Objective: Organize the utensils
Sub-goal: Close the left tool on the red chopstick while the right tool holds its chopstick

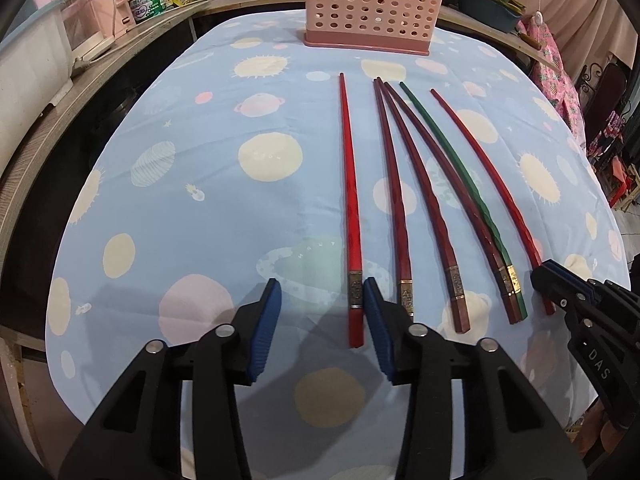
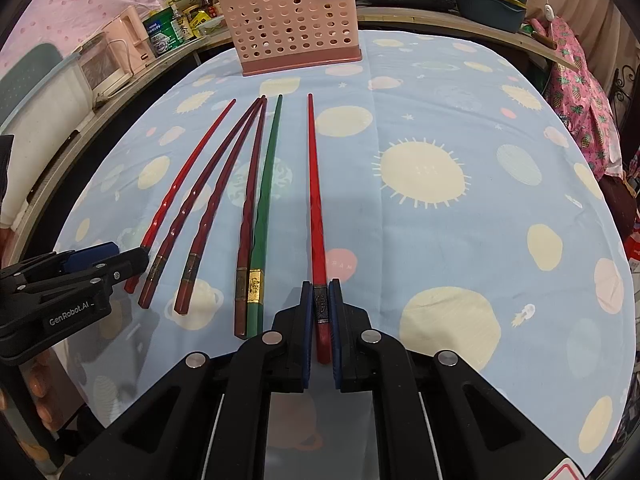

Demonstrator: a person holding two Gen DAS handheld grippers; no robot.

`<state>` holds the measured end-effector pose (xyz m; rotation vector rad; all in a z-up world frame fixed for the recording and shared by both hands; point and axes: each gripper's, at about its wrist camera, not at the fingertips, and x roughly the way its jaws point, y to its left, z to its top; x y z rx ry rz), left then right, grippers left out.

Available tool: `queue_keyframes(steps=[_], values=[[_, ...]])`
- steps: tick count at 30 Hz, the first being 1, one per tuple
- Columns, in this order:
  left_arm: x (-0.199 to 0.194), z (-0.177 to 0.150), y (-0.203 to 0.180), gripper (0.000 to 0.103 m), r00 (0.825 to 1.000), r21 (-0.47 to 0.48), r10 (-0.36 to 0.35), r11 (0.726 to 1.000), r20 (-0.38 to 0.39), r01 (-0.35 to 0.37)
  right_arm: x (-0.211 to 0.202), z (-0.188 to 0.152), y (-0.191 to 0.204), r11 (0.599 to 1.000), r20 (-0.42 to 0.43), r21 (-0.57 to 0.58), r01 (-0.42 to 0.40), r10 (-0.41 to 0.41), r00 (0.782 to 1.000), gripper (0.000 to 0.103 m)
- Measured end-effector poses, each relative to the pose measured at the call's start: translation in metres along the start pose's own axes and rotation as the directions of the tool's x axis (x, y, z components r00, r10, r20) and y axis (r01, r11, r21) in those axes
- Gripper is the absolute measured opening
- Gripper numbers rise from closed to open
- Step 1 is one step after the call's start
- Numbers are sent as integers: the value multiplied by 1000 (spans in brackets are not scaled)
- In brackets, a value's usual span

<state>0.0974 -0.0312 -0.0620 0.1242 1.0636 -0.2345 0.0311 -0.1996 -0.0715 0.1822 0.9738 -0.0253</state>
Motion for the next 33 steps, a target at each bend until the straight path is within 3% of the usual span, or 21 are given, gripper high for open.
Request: queue_keyframes(steps=[4,8,20,27,33], values=[[0,0,1,17,1000,-3,-11,1000,-1,11,0,0,0,1000,0,0,0,0,1000,8],[-1,0,2,9,1000,-9,-22,1000,-6,22,0,0,0,1000,0,0,0,0,1000,8],[-11,2,7,7,998,-38,-57,998,-10,57,-3,-1,0,1000,1,3,-8,8,1000,7],[-35,12,15,7,997,-65,-72,995,37,75,-22,10,0,999,42,16,-29,28,999,7],[-66,30,22,7,991,-90,-87,991,106,96,-52,34,-4,999,130,26,-45,41,991,7]])
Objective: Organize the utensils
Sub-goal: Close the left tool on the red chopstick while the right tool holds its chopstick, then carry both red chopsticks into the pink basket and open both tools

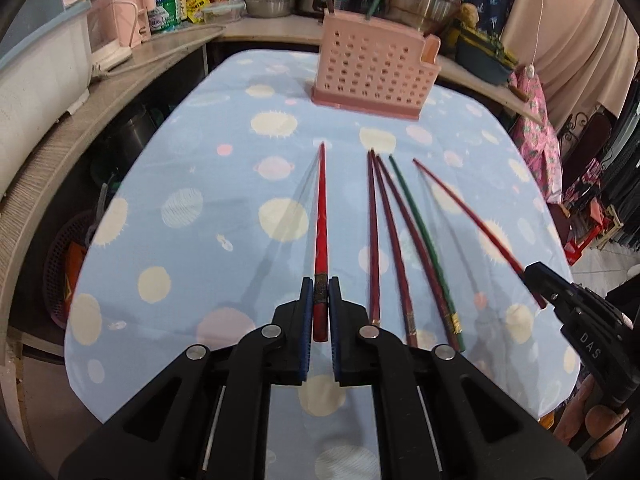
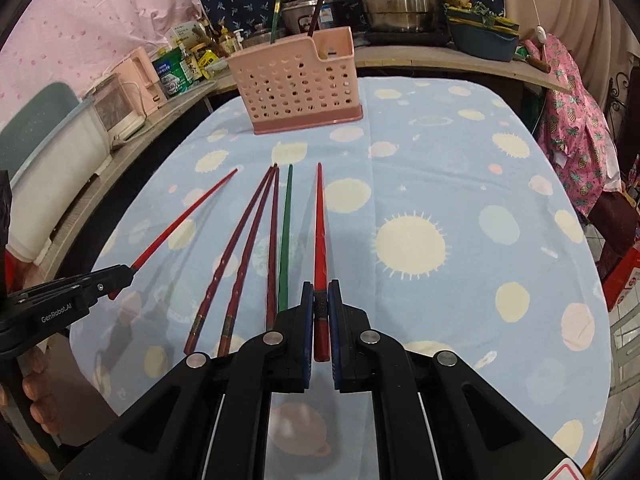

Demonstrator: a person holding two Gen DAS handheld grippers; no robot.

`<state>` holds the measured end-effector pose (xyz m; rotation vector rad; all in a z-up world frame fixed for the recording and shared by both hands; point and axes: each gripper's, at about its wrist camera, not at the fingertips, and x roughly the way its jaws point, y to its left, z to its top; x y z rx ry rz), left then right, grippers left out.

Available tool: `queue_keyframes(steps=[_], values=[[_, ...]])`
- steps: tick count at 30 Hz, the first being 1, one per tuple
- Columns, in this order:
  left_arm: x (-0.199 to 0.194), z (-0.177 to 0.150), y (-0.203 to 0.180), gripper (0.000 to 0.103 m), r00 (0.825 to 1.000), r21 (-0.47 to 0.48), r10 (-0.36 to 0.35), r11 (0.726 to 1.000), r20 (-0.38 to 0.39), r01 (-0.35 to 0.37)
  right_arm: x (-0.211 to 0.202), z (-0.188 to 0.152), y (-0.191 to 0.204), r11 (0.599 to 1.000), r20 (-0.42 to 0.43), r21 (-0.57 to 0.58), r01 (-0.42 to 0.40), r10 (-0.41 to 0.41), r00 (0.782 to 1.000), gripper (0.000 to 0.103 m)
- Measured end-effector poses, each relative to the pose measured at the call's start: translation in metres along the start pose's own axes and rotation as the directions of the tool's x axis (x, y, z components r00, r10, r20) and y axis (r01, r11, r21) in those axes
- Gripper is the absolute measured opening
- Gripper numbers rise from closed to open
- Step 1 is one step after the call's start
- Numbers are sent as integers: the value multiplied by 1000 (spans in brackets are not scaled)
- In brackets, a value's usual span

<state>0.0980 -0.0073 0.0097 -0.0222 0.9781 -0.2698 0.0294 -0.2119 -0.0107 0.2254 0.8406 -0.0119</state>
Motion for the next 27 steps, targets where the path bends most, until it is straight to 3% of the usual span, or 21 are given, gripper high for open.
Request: queue_keyframes(steps=[7,11,13,15,23,27], values=[[-33,34,2,7,995,-22,-22,999,95,24,-35,45,-8,1000,131,11,2,-3,991,7],[-40,41,0,7,992,-15,-15,1000,126,17,-32,55,-16,1000,130,19,3,-5,991,8],[-38,40,1,7,993,-21,-17,1000,117,20,-23,49,-20,1000,95,16,7,-9,995,17],[-35,38,1,7,995,-24,-17,1000,103,20,-8,36,-26,1000,43,28,9,-10,999,33],[-31,28,-4,7,997,-14,-27,1000,76,28,37,-12,-31,999,-112,27,30,-27,993,31],[-32,27,-5,7,997,-13,-26,1000,75,27,46,-22,-29,999,-139,20,36,-33,990,19]])
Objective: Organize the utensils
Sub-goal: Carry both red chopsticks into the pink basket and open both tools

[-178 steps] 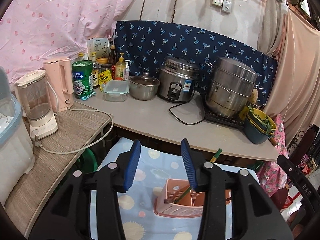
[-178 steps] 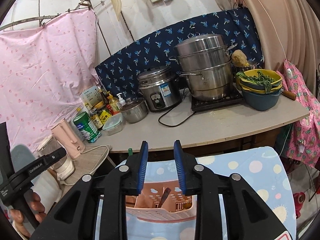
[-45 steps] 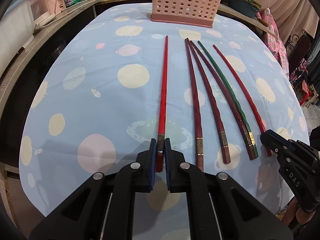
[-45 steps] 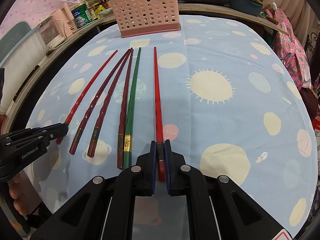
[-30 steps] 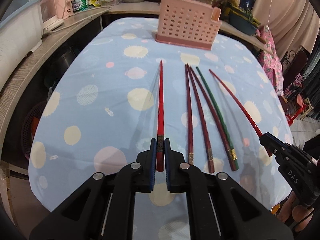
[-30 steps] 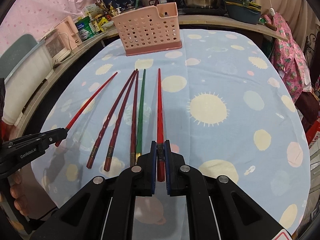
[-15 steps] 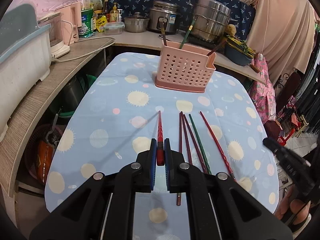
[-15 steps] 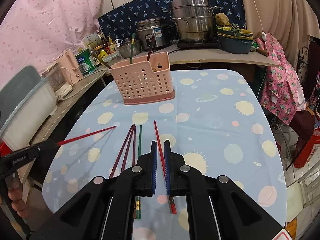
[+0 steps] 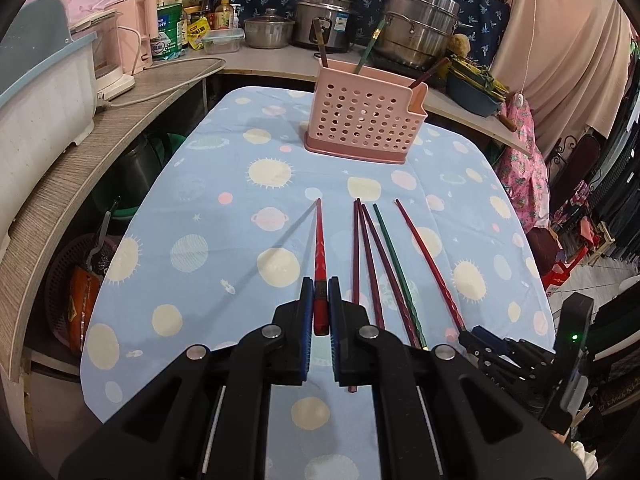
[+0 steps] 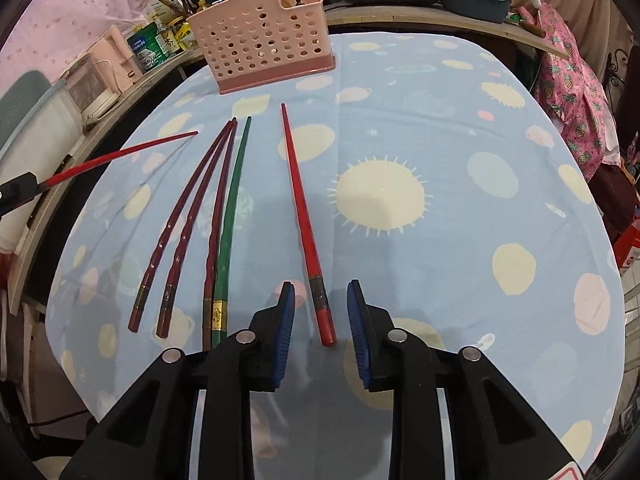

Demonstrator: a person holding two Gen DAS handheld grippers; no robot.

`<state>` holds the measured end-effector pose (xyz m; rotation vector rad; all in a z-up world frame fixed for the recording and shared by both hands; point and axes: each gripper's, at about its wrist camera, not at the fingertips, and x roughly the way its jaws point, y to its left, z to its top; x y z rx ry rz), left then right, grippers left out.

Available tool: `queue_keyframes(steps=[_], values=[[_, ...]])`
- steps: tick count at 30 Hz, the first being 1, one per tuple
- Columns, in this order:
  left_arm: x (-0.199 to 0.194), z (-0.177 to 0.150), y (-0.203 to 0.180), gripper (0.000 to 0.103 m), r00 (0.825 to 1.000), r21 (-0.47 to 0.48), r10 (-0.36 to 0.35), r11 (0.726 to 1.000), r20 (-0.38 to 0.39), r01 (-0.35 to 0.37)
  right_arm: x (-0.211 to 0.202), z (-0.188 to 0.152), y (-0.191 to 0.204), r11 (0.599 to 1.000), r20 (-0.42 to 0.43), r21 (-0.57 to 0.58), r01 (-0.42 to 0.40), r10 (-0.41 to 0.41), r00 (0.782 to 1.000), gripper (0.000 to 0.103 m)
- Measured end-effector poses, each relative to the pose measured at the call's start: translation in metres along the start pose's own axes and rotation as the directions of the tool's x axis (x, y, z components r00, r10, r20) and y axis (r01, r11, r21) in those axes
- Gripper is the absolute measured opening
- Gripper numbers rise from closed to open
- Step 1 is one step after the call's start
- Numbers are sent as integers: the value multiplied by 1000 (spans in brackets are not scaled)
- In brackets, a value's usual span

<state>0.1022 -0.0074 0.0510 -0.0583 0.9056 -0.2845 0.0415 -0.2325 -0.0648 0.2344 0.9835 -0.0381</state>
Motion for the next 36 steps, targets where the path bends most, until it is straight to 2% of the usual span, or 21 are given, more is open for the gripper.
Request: queue_keyframes(steps=[5,9,14,18,21,28,32,36], values=[[-1,-1,0,7,1000,-1,0,1000,0,0,5,-5,1,999,-5,-23,22,-22,1000,10],[-5,-2,0,7,1000,3,0,1000,12,0,1,-3,1,1000,-5,-25,12,-12,1000,8],[-16,5,0,7,999,4,-6,1000,42,6,-21,9,8,999,42,-32,-8,9,999,7],[-27,19,0,7,997,5,-9,1000,79,9,-50,29,13,999,115,-37,-26,30,993,7],[-36,34,-1,7,993,8,-9,1000,120,8,-73,49,14,999,180,-37,-38,44,983,7],[-46,73,-7,7,979,18,-8,1000,203,5,-117,102,13,996,318,-29,-83,88,944,7],[-44,94,-9,7,974,23,-6,1000,229,1,-128,129,10,991,361,-20,-129,128,924,7],[-40,116,-11,7,970,19,-11,1000,243,6,-131,152,14,990,386,-27,-138,137,912,7]])
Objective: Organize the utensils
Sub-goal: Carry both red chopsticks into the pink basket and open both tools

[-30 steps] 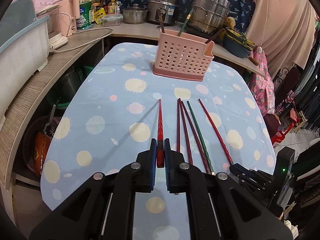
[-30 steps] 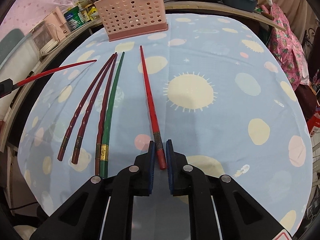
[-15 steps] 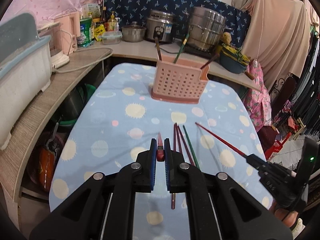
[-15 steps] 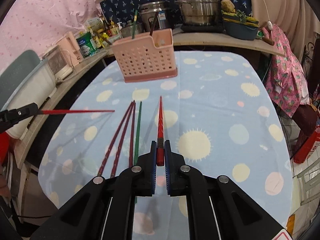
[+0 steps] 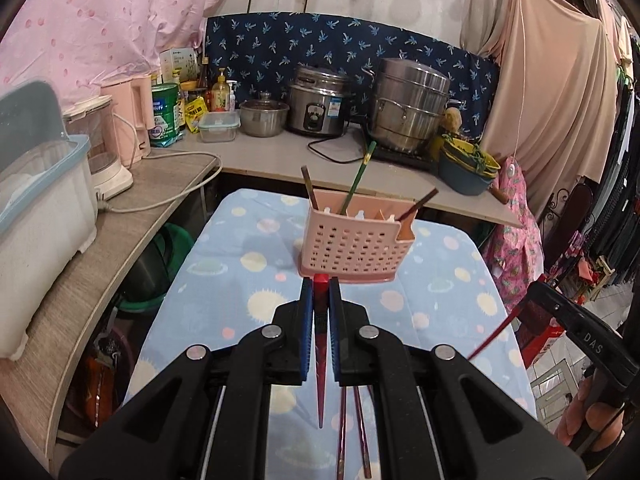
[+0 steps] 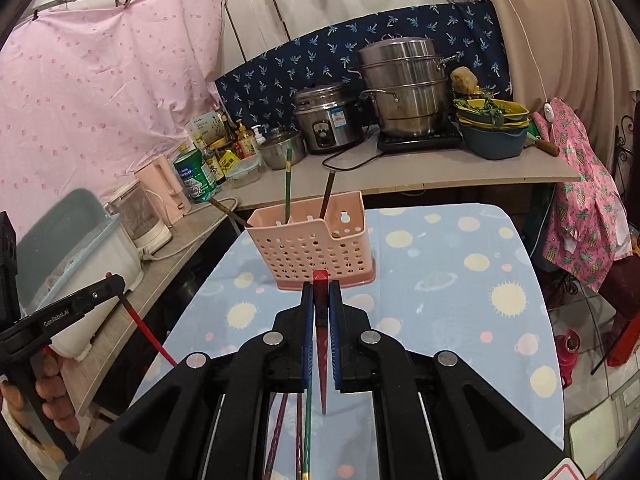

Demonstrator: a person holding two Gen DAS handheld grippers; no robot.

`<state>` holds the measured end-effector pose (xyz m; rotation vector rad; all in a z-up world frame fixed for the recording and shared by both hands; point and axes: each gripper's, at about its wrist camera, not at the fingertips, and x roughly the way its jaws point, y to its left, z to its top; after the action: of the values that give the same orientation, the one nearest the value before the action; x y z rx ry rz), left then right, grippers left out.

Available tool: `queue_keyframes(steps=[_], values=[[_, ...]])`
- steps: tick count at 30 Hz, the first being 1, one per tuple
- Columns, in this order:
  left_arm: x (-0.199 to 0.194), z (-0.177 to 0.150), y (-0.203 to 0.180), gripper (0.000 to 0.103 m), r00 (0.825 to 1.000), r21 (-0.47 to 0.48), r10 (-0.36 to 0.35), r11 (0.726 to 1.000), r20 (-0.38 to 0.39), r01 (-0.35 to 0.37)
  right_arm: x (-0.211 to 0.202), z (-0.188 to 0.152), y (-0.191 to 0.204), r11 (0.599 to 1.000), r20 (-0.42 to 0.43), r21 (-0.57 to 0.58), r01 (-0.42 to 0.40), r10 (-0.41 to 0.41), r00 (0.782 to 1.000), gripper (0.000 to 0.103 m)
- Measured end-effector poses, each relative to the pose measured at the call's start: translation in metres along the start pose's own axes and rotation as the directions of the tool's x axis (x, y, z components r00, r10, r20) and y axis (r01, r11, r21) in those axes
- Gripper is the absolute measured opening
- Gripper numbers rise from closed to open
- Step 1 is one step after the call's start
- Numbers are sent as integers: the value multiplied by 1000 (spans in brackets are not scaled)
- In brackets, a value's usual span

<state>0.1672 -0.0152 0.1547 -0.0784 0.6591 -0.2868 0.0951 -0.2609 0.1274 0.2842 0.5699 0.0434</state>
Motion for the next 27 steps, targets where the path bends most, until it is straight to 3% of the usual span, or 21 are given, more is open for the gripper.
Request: queue_keyframes(steps=[8,20,27], values=[[4,62,-3,7,996,-22,-37,999,86,39,6,51,4,998,74,28,-62,60,995,7],[28,168,-21,7,964,-21,-5,1000,266,11,32,159,18,997,245,23,-70,62,967,7],[67,194,-19,7,959,-28,27,999,281,-20,71,190,19,998,261,28,-59,49,964,7]])
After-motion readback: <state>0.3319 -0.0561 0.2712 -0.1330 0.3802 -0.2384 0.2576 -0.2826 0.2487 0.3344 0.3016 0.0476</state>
